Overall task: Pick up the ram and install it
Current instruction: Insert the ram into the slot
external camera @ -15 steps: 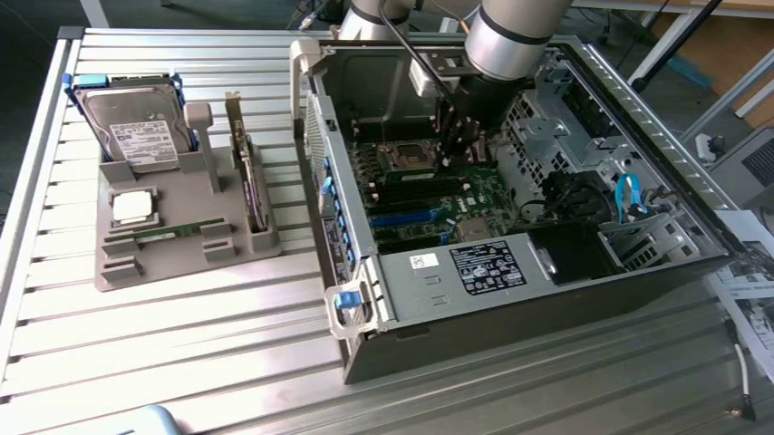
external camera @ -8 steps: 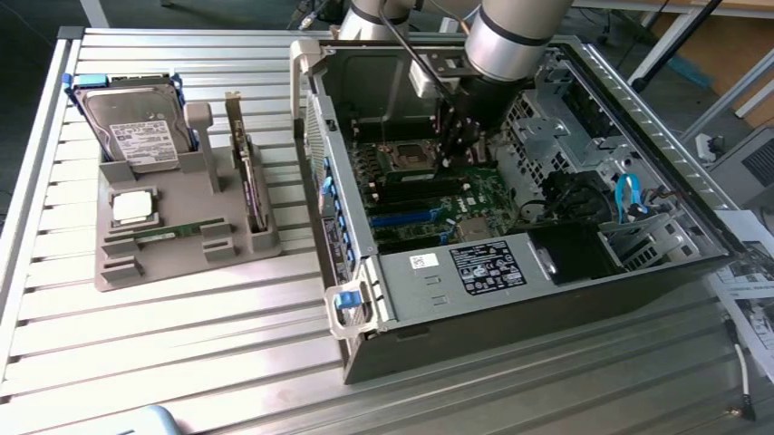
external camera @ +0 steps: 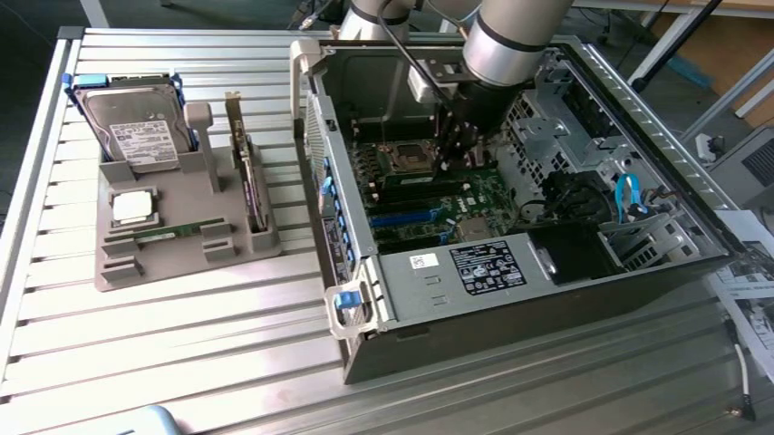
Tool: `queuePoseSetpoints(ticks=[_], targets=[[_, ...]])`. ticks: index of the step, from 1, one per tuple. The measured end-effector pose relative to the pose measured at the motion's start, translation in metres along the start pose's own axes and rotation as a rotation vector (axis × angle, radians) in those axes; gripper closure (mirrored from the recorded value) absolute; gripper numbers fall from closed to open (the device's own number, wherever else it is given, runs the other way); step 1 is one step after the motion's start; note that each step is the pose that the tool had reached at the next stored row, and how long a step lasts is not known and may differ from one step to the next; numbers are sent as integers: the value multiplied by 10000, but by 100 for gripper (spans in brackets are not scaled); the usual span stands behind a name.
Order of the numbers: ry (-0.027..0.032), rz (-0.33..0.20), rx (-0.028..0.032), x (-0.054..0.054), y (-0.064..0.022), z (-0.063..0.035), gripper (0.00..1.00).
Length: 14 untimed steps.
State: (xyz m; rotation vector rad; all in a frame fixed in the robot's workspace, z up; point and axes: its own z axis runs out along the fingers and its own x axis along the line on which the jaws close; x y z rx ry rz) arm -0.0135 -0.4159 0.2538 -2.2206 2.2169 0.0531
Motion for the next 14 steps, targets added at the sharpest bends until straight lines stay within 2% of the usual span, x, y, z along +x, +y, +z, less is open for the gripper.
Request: queuePoseSetpoints(ticks=[14], targets=[[0, 0, 0, 3, -2, 98, 88]])
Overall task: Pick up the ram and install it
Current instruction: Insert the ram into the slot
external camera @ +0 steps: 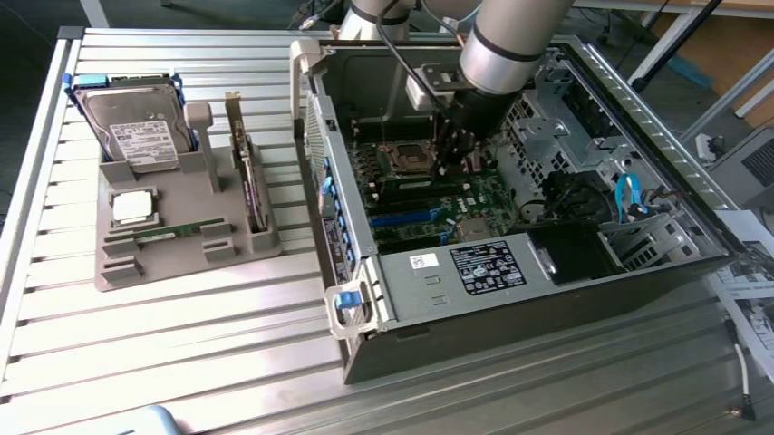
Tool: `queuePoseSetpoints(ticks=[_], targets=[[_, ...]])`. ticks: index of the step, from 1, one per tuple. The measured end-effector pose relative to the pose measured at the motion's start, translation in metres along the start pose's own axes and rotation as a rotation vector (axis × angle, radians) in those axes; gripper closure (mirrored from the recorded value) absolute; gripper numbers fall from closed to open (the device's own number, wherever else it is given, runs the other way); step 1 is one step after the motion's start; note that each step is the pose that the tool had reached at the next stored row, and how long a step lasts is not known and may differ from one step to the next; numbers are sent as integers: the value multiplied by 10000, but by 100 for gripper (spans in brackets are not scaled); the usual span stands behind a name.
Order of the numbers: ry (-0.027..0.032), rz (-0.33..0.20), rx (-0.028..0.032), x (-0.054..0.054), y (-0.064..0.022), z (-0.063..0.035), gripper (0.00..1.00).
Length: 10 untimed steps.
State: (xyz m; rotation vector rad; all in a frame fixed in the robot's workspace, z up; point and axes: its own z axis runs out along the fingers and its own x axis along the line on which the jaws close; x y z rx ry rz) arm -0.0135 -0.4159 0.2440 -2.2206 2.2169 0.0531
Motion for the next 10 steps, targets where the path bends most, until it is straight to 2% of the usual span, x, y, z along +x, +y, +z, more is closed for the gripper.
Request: queuePoseSetpoints(ticks=[10], targets=[[-1, 1, 1, 5, 0, 12, 88]])
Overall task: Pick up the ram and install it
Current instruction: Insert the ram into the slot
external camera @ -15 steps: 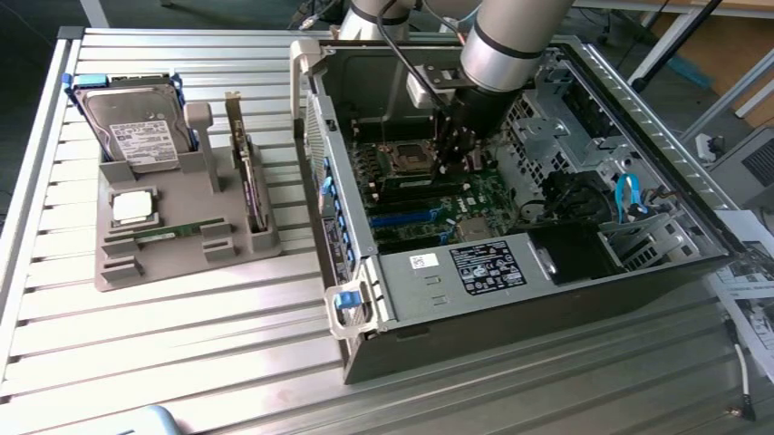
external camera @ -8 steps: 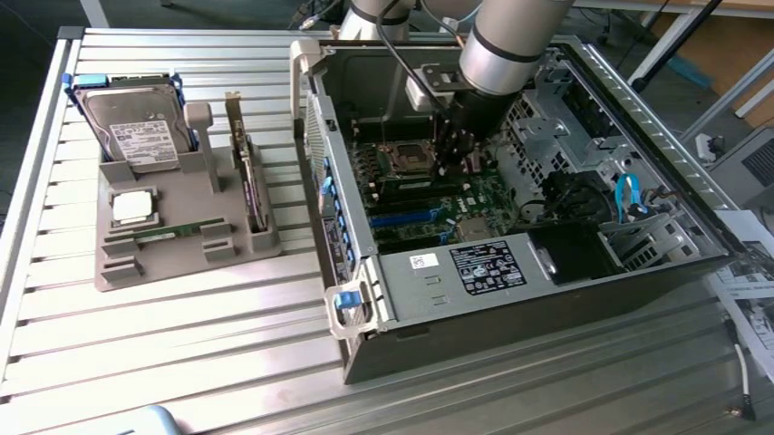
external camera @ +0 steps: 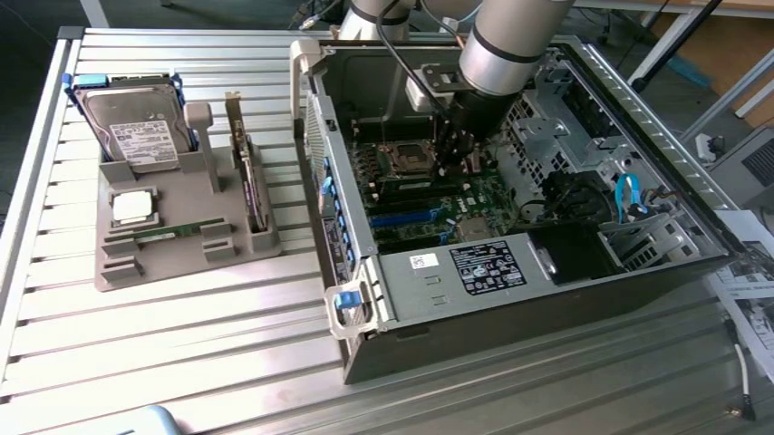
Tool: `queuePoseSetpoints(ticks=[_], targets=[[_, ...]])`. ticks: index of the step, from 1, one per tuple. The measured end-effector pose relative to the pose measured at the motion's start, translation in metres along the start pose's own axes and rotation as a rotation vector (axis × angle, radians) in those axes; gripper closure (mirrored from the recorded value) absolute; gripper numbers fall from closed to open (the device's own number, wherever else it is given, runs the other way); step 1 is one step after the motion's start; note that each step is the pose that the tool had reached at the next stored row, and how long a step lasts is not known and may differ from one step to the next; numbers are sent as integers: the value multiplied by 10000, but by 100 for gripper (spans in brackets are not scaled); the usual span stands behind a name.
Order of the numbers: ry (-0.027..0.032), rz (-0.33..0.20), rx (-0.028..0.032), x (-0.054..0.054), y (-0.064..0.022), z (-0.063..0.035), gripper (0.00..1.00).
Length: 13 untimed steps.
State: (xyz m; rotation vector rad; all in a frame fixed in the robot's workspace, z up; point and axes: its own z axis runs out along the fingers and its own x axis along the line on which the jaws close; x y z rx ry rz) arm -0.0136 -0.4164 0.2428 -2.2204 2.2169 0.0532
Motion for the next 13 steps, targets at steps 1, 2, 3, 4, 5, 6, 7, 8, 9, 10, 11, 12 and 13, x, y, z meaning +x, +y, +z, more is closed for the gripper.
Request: queuePoseSetpoints(ticks=[1, 2, 3, 4, 5, 6, 7, 8, 9, 10, 11, 12, 13], targets=[[1, -1, 0, 2, 0, -1, 88], [1, -1, -1, 5, 0, -1, 88], [2, -1, -1, 5, -1, -1, 88], [2, -1, -1, 7, -1, -1, 88], [2, -1, -1, 8, 0, -1, 88], [2, -1, -1, 8, 0, -1, 88], [2, -1, -1, 8, -1, -1, 88], [1, -1, 0, 9, -1, -1, 88], [2, -1, -1, 10, -2, -1, 88], [1, 0, 0, 10, -2, -1, 88], [1, 0, -1, 10, -2, -1, 88], [1, 0, -1, 10, -2, -1, 88], [1, 0, 0, 10, -2, -1, 88]])
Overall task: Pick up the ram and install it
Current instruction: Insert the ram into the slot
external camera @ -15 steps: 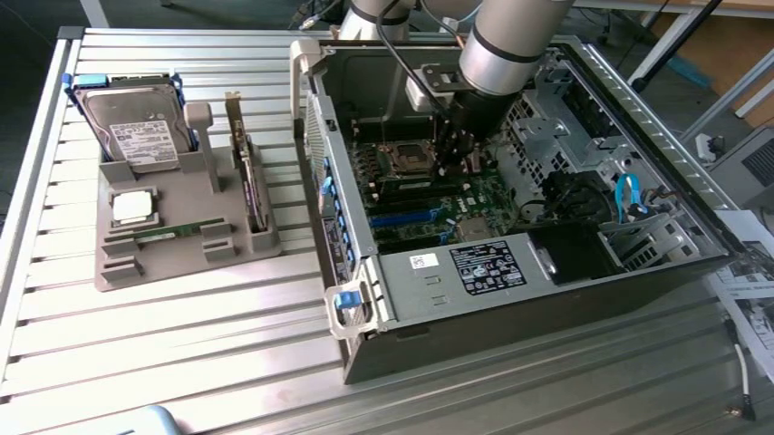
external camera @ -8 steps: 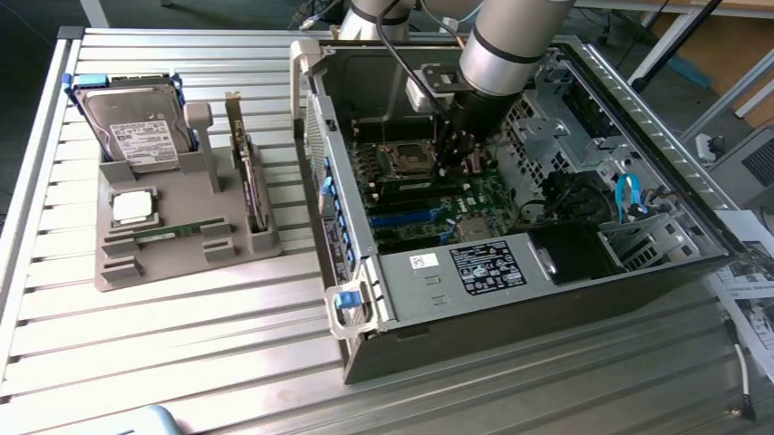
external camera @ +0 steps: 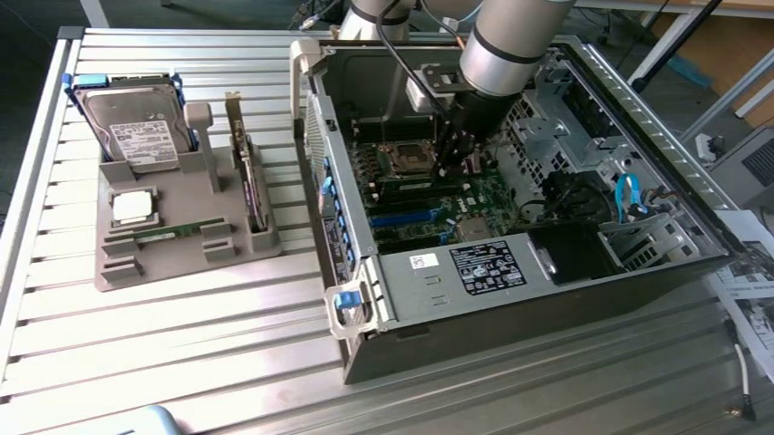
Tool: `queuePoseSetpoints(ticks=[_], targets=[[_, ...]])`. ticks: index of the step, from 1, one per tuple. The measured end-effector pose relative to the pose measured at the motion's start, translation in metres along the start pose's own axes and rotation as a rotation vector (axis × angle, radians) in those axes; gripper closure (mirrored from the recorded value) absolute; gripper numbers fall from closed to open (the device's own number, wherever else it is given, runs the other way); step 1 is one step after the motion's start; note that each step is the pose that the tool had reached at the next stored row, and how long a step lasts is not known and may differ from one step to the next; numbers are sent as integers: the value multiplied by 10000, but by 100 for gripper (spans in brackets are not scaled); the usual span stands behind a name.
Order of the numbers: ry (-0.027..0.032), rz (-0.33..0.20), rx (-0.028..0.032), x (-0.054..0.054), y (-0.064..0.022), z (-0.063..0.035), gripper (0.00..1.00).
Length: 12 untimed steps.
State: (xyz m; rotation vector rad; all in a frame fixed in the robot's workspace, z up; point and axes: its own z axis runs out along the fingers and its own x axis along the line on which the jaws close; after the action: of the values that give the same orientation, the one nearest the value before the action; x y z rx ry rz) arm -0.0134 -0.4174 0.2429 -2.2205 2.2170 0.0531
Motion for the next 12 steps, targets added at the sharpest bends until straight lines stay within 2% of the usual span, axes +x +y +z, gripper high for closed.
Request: queuePoseSetpoints(ticks=[8, 9, 11, 12], targets=[[1, 1, 0, 0, -13, 0, 88], [21, 1, 0, 0, -14, 0, 88], [110, 1, 0, 0, -14, 0, 88], [136, 2, 1, 0, -14, 1, 88]])
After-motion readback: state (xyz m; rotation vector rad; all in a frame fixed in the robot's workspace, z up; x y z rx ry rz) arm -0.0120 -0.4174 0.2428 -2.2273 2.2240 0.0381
